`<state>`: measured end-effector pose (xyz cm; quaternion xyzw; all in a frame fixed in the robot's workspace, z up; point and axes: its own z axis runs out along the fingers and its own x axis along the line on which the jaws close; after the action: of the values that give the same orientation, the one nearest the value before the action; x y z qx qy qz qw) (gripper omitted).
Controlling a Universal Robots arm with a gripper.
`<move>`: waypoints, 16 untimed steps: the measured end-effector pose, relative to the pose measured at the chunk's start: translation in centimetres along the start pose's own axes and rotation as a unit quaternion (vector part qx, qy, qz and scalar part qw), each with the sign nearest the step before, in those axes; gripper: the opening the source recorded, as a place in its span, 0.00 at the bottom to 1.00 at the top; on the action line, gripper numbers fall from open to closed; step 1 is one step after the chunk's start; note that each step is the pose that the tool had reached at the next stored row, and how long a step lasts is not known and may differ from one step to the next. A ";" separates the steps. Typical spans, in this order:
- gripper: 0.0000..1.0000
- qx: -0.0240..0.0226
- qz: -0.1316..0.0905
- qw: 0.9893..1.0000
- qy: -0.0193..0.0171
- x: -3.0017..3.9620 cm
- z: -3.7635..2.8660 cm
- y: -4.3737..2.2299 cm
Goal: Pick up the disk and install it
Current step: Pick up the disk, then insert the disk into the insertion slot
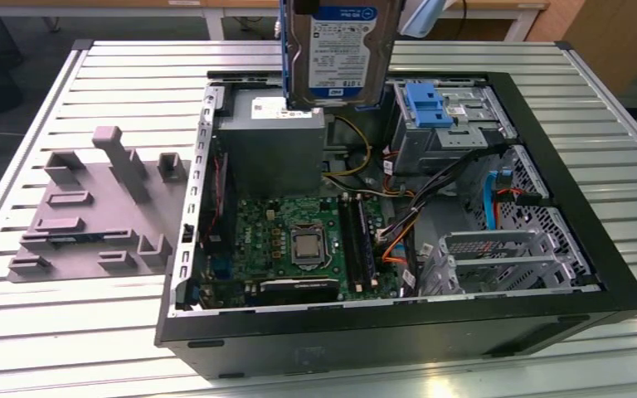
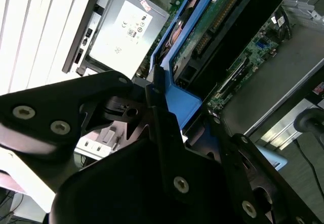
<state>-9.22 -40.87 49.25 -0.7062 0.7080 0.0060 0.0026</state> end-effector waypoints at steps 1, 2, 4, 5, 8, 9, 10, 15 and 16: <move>0.36 0.000 0.000 1.000 0.000 0.28 0.02 0.00; 0.36 0.000 0.000 1.000 0.000 0.53 0.04 -0.01; 0.36 0.000 0.000 1.000 0.000 1.01 0.10 -0.01; 0.36 0.000 0.001 1.000 0.000 1.24 0.13 -0.01; 0.36 0.000 0.001 1.000 0.000 1.52 0.19 -0.02; 0.36 0.000 0.001 1.000 0.000 1.53 0.19 -0.02; 0.36 0.000 0.001 1.000 0.000 1.53 0.19 -0.02; 0.36 0.000 0.001 1.000 0.000 1.53 0.19 -0.02; 0.36 0.000 0.001 1.000 0.000 1.53 0.19 -0.02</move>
<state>-9.20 -42.40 49.05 -0.7058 0.7084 0.0059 0.0025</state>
